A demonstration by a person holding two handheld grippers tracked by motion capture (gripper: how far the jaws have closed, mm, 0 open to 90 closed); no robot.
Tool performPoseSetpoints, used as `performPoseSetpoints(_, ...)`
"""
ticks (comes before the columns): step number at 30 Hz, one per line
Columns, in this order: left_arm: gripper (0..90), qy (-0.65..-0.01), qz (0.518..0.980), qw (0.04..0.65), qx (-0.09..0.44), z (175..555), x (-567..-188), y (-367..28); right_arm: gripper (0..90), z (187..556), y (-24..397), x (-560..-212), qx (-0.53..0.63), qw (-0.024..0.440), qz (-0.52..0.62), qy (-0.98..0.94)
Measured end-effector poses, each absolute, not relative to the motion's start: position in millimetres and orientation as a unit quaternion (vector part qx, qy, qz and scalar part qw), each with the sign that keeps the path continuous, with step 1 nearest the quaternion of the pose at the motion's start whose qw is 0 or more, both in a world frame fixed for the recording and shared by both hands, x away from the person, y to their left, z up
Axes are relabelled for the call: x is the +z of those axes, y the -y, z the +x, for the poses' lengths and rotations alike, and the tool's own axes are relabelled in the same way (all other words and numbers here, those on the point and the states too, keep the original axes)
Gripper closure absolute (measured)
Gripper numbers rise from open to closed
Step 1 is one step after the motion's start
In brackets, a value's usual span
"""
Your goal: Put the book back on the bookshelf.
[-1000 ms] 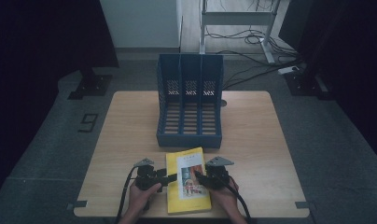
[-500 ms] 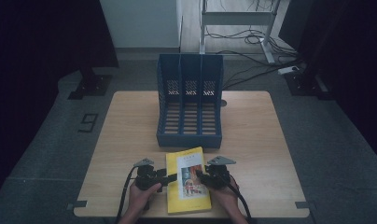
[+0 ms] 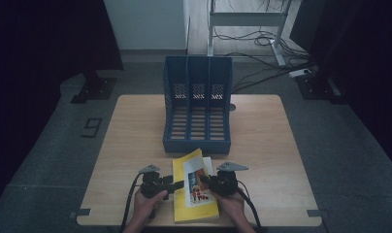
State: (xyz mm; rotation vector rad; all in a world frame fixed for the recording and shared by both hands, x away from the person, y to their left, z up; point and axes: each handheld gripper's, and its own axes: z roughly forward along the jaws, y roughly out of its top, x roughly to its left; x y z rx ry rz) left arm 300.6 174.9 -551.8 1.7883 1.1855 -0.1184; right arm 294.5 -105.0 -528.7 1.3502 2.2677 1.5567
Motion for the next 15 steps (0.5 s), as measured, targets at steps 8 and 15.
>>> performPoseSetpoints(8,27.6,-0.486,0.727,0.481,-0.059,301,-553,-177,87.9,288,100,-517,0.533,0.065,0.428,-0.727)
performPoseSetpoints(15,26.1,-0.482,0.722,0.490,-0.075,301,-554,-176,88.1,280,101,-502,0.561,0.086,0.409,-0.714)
